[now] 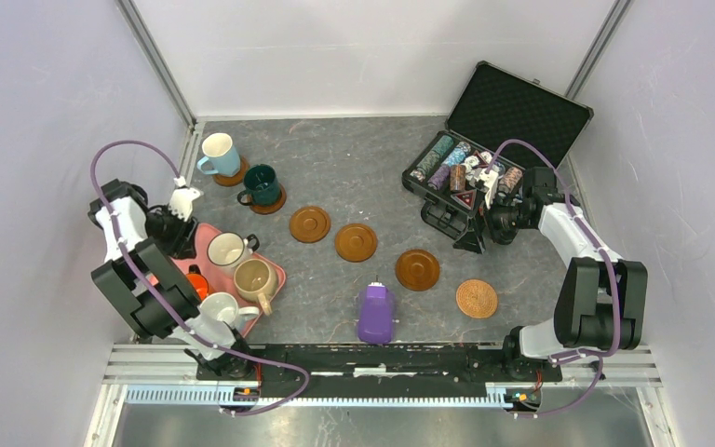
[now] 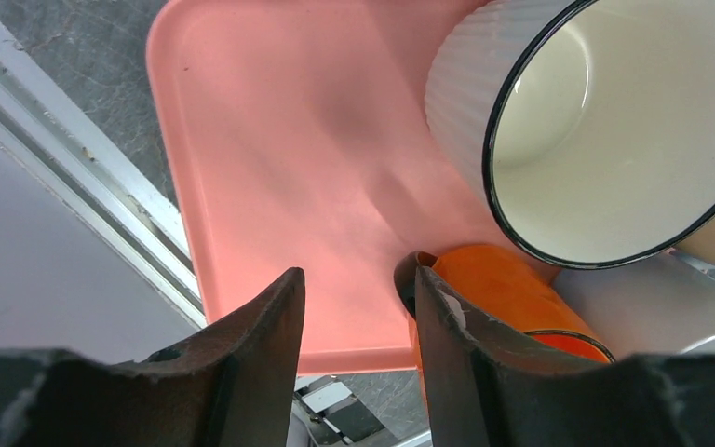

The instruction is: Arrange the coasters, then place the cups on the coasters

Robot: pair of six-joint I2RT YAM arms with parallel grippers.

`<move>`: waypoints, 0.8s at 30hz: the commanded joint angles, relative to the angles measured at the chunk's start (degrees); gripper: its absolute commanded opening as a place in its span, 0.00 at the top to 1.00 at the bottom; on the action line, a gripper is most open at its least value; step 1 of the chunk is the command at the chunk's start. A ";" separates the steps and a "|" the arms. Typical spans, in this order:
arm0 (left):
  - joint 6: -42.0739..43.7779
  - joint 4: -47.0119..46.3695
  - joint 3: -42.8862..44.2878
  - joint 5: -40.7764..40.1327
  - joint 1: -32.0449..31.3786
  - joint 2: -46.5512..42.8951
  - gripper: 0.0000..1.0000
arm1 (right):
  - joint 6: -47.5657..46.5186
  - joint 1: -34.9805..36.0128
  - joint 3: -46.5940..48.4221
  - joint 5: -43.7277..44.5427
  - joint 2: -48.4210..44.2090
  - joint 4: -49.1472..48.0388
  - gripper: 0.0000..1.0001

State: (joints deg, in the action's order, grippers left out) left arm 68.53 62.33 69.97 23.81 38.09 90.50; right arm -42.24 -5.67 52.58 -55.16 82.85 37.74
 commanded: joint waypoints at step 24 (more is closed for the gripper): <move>10.45 -0.34 -8.88 -13.99 6.15 -4.51 0.53 | -1.00 0.13 -0.11 -0.56 -0.49 -0.12 0.02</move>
State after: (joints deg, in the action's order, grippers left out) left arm 72.42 58.72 62.06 11.92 42.04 88.58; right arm -42.41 -5.67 52.58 -55.11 82.85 37.78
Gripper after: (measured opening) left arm 0.468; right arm 0.979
